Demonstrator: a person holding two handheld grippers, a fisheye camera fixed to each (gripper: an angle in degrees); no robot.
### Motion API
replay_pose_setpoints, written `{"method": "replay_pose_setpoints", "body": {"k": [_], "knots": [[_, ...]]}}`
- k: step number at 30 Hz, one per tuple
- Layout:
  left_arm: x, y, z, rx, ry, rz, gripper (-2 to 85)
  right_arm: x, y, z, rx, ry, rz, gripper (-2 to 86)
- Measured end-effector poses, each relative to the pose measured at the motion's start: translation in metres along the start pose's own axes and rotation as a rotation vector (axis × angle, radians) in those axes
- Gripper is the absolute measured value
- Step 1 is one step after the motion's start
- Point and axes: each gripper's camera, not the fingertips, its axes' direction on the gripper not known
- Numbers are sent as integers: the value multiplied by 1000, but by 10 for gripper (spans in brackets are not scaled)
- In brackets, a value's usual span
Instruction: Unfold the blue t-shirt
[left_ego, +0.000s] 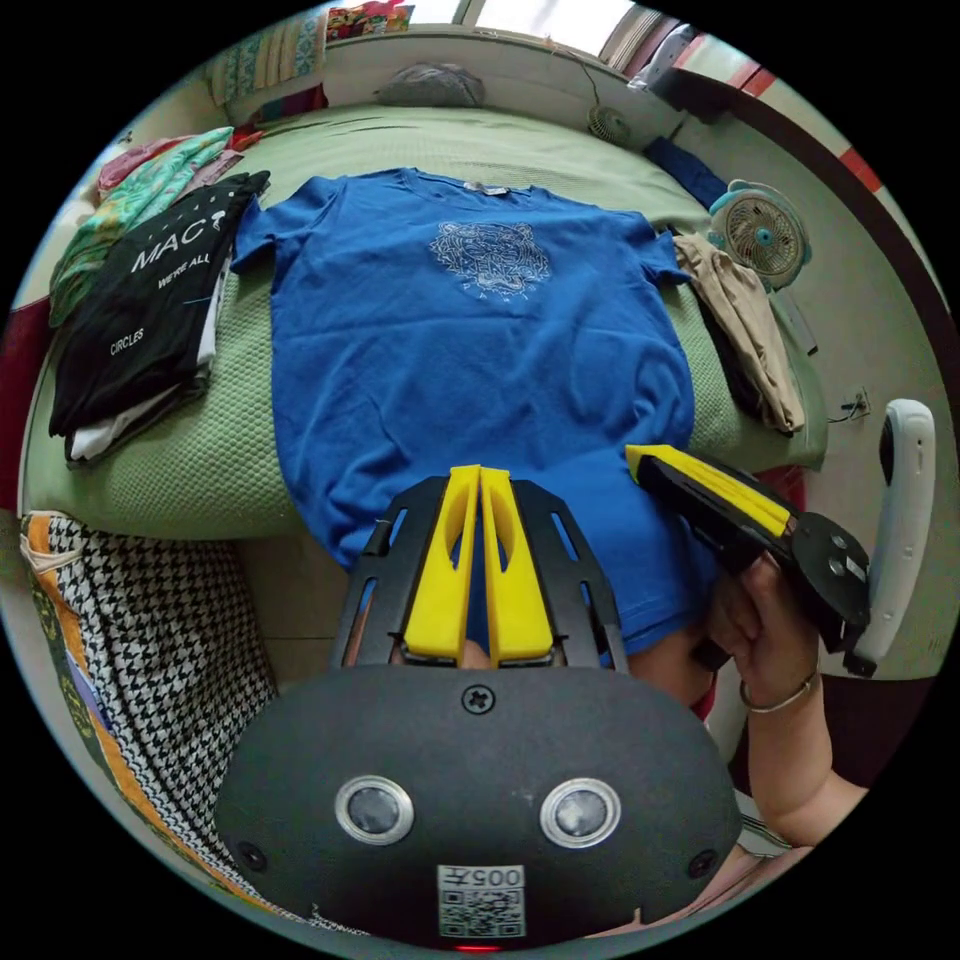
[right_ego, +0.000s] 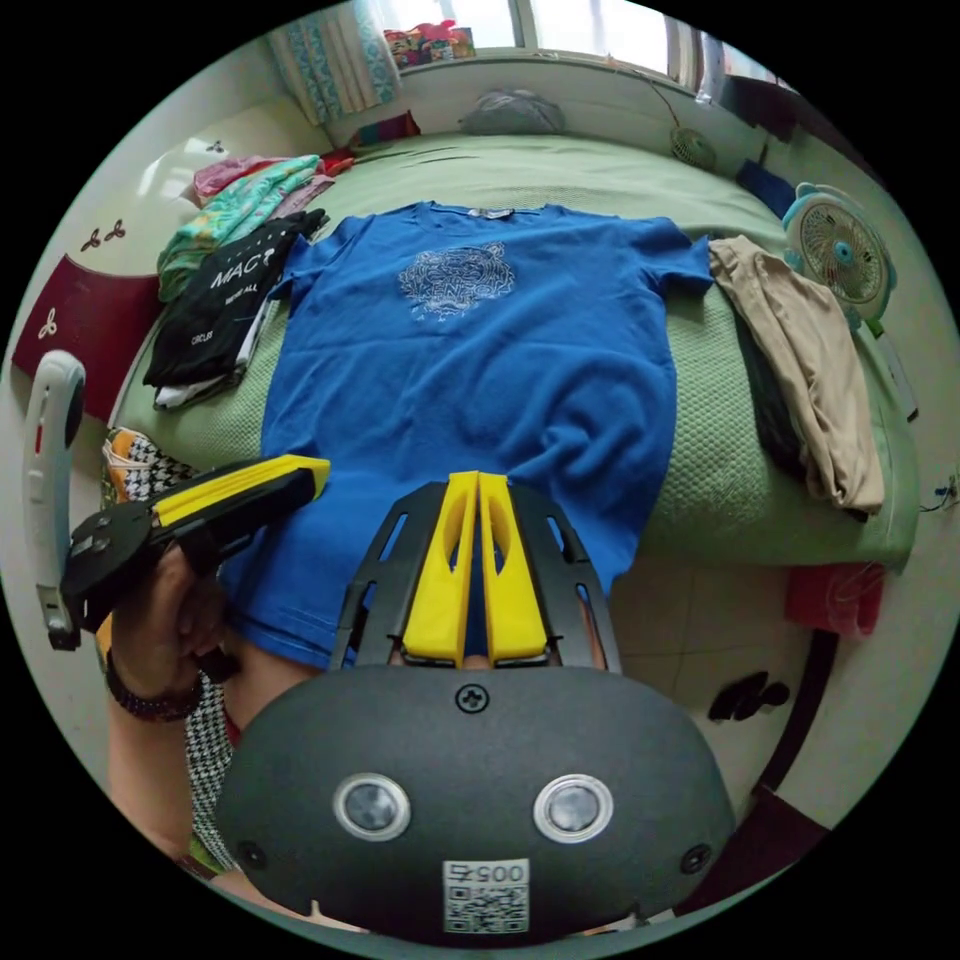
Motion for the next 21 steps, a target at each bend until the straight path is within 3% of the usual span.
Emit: {"method": "replay_pose_setpoints", "body": {"k": [21], "knots": [[-4, 10, 38, -33, 6, -7, -7, -25, 9, 16, -17, 54, -26, 1]]}}
